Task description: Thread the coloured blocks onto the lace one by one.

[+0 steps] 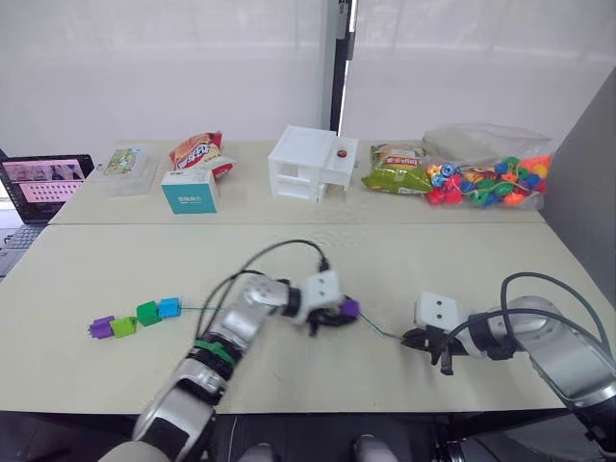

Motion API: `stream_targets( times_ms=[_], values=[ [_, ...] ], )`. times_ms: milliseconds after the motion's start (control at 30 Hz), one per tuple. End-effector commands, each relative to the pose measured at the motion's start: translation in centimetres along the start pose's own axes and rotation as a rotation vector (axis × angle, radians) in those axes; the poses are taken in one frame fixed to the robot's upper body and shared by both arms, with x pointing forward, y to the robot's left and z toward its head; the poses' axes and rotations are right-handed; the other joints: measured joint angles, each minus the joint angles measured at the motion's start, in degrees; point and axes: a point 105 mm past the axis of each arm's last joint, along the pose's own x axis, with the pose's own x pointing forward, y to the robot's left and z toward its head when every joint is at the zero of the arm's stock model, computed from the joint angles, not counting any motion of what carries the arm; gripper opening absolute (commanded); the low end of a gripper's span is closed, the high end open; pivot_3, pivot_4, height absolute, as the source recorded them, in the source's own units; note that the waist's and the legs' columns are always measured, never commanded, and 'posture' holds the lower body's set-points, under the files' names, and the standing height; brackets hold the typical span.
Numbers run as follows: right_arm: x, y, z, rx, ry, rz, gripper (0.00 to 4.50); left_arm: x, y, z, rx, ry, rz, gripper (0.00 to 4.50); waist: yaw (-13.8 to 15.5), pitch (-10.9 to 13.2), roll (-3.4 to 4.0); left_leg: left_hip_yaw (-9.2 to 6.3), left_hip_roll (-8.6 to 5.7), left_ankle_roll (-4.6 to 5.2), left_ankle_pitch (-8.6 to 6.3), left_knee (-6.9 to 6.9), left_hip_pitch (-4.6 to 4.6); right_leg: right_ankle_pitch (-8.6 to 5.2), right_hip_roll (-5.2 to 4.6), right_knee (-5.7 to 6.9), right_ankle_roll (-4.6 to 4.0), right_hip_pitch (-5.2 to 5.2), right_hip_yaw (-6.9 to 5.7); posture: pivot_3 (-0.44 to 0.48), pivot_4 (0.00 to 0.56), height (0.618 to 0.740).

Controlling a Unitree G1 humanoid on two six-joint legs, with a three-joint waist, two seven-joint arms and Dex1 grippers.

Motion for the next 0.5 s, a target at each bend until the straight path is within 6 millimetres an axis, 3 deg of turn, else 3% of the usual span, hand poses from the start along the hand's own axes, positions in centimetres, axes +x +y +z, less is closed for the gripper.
stream_targets(
  times_ms=[33, 133, 267, 400, 500],
  values=[
    [-0.2, -0.4, 0.3, -0.048, 0.013, 0.009, 0.0, -2.4, 0.0, -0.1, -0.01, -0.032, 0.009, 1.22, 0.15, 0.0, 0.0, -0.01, 0.0, 0.0, 0.0, 0.0, -0.01, 0.0, -0.01, 0.0, 0.0, 0.0, 0.0, 0.0, 0.15, 0.74],
    [-0.2, -0.9, 0.8, -0.067, 0.009, 0.009, 0.0, -5.2, -0.4, -1.7, -0.016, 0.024, 0.006, 1.22, 0.24, 0.01, -0.01, -0.01, -0.02, 0.0, -0.02, 0.01, -0.05, 0.0, -0.04, 0.01, 0.0, -0.04, 0.0, 0.0, 0.15, 0.74],
    [-0.3, -1.6, 2.1, -0.101, -0.014, 0.018, 0.0, -11.8, -1.0, -4.6, -0.038, 0.159, 0.032, 1.22, -0.88, 0.02, -0.03, 0.01, 0.03, 0.01, -0.02, -0.11, -0.02, 0.01, -0.01, 0.14, -0.03, -0.23, 0.01, 0.0, 0.15, 0.74],
    [-0.1, -1.7, 2.8, -0.126, -0.031, 0.031, 0.0, -17.0, -1.2, -6.5, -0.045, 0.285, 0.071, 1.22, -1.46, 0.03, -0.03, 0.0, 0.03, 0.02, -0.03, -0.15, -0.04, -0.04, -0.01, 0.56, -0.13, -0.49, 0.02, 0.0, 0.15, 0.74],
    [-0.1, -1.8, 3.2, -0.138, -0.04, 0.037, 0.0, -19.7, -1.5, -7.1, -0.046, 0.344, 0.083, 1.22, -1.47, 0.04, -0.01, 0.06, 0.05, 0.02, -0.03, -0.15, -0.08, -0.06, -0.01, 0.71, -0.16, -0.69, 0.05, 0.0, 0.15, 0.74]
  ],
)
